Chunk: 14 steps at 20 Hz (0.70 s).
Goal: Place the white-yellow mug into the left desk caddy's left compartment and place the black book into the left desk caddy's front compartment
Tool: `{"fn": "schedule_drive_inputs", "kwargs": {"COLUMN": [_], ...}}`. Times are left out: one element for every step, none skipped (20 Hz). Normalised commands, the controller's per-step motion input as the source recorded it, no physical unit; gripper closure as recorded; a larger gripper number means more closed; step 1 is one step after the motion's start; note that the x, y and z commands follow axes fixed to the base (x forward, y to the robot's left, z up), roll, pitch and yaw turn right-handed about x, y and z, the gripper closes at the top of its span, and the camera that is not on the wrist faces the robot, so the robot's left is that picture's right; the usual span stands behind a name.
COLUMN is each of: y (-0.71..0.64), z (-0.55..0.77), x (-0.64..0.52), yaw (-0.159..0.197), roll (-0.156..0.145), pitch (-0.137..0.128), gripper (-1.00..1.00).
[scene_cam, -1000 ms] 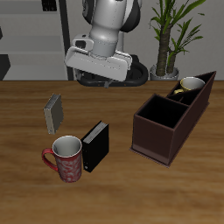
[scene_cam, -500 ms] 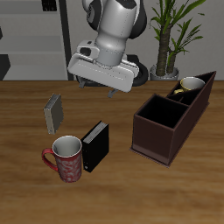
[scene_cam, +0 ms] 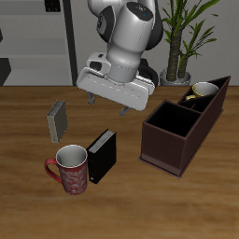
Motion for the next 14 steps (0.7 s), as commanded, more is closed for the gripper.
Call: {"fn": "schedule_drive_inputs", "kwargs": {"y": [0.2,0.22,0.08,0.13,0.06,0.02,0.06,0.07,-0.07,-0.27,-0.11,-0.08,-0.27,-0.1], "z": [-0.29,-0.17,-0.22,-0.3,-0.24,-0.3,-0.3,-0.27,-0.22,-0.5,-0.2,-0.21,-0.22,-0.3], "x": [0.21,0.17,0.12,0.18,0.2,0.12,0.13,0.07,-0.01,-0.09,0.06,0.02,-0.05,0.1], "yaw": [-0.088,0.074,-0.099,-0.09,0.042,-0.129,-0.141,0.027,-0.06,-0.047,-0.057,-0.013,-0.036,-0.023], "roll": [0.068,0.027,0.021,0.039,0.075,0.012,0.124,0.052,0.01,0.108,0.046,0.115,-0.042,0.004], "pitch": [0.052,-0.017,-0.017,0.035,0.019,0.067,0.053,-0.019,0.026,-0.038,0.05,0.053,0.015,0.034], "gripper": [-1.0,-1.0,-1.0,-1.0,-1.0,-1.0,-1.0,-1.0,-1.0,-1.0,-1.0,-1.0,-1.0,-1.0]}}
